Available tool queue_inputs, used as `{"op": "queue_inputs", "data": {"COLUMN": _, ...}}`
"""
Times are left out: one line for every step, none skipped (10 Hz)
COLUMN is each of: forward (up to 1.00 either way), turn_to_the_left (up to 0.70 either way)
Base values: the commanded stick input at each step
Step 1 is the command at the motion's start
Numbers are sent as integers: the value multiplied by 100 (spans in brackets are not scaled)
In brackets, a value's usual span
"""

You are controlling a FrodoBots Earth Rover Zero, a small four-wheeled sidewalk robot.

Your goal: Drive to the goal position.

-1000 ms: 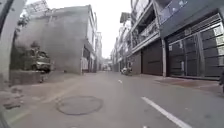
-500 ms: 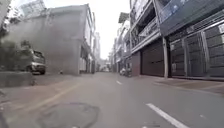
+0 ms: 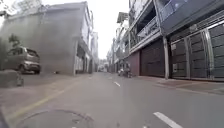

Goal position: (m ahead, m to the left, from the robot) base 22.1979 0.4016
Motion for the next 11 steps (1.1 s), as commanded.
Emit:
{"op": "queue_inputs", "data": {"forward": 85, "turn_to_the_left": -15}}
{"op": "queue_inputs", "data": {"forward": 85, "turn_to_the_left": -15}}
{"op": "queue_inputs", "data": {"forward": 85, "turn_to_the_left": -14}}
{"op": "queue_inputs", "data": {"forward": 85, "turn_to_the_left": -14}}
{"op": "queue_inputs", "data": {"forward": 85, "turn_to_the_left": -15}}
{"op": "queue_inputs", "data": {"forward": 85, "turn_to_the_left": -15}}
{"op": "queue_inputs", "data": {"forward": 85, "turn_to_the_left": -15}}
{"op": "queue_inputs", "data": {"forward": 85, "turn_to_the_left": -15}}
{"op": "queue_inputs", "data": {"forward": 85, "turn_to_the_left": -15}}
{"op": "queue_inputs", "data": {"forward": 85, "turn_to_the_left": -15}}
{"op": "queue_inputs", "data": {"forward": 85, "turn_to_the_left": -11}}
